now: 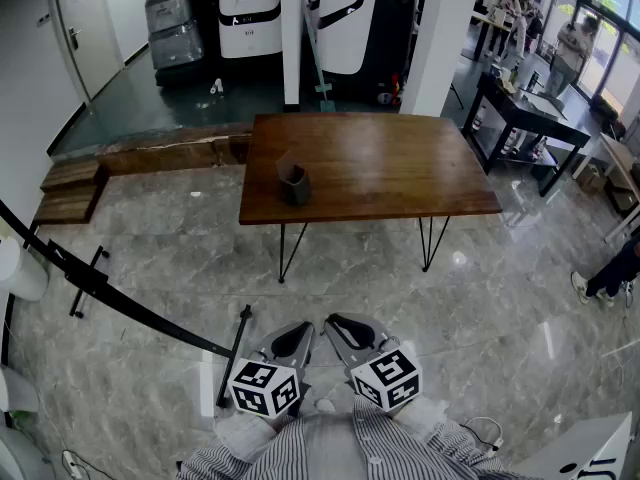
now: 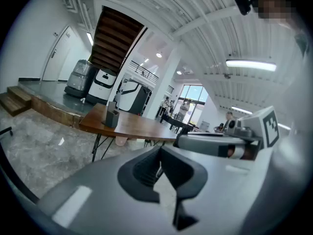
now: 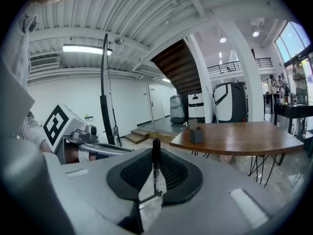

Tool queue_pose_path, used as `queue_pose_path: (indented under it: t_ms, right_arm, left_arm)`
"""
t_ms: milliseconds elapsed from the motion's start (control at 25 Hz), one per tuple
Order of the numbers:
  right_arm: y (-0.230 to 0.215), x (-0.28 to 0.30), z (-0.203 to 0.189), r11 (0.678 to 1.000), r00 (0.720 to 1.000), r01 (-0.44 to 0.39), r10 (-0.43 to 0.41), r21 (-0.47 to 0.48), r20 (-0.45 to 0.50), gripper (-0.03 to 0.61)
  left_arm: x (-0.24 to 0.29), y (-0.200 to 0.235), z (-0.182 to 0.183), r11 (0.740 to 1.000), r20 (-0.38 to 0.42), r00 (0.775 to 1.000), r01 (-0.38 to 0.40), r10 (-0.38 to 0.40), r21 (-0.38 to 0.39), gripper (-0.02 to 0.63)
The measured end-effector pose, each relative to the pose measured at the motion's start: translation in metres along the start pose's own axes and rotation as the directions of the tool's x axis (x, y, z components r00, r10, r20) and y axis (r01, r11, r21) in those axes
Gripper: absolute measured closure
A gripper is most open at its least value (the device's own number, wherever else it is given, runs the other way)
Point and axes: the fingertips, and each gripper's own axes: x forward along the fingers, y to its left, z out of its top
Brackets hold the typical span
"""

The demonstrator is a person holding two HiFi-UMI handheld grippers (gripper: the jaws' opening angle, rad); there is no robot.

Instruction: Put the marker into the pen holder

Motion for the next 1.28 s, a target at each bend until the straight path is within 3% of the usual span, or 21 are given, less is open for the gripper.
queue_pose_path:
  t_ms: [560, 920, 1280]
  right_arm:
    - [-0.042, 0.044, -0.002, 1.0, 1.0, -0.002, 0.002, 0.007, -0.015, 0.531]
    - [-0.109, 0.129, 0.035, 0.999, 1.0, 0.027, -0.027, 0.04, 0.003, 0.531]
    - [-0.171, 0.237, 0.086, 0.999, 0.999, 0.033, -0.032, 0.036, -0.026, 0.531]
  left_arm:
    - [0.052, 0.038, 0.008, 0.997, 0.0, 1.0, 0.008, -0.008, -0.072, 0.606]
    - [0.127, 0.104, 0.069, 0.998, 0.008, 0.999, 0.041, -0.041, -0.055, 0.606]
    - [0.202, 0.201, 0.15, 0.997, 0.013, 0.999, 0.039, -0.038, -0.063, 0.606]
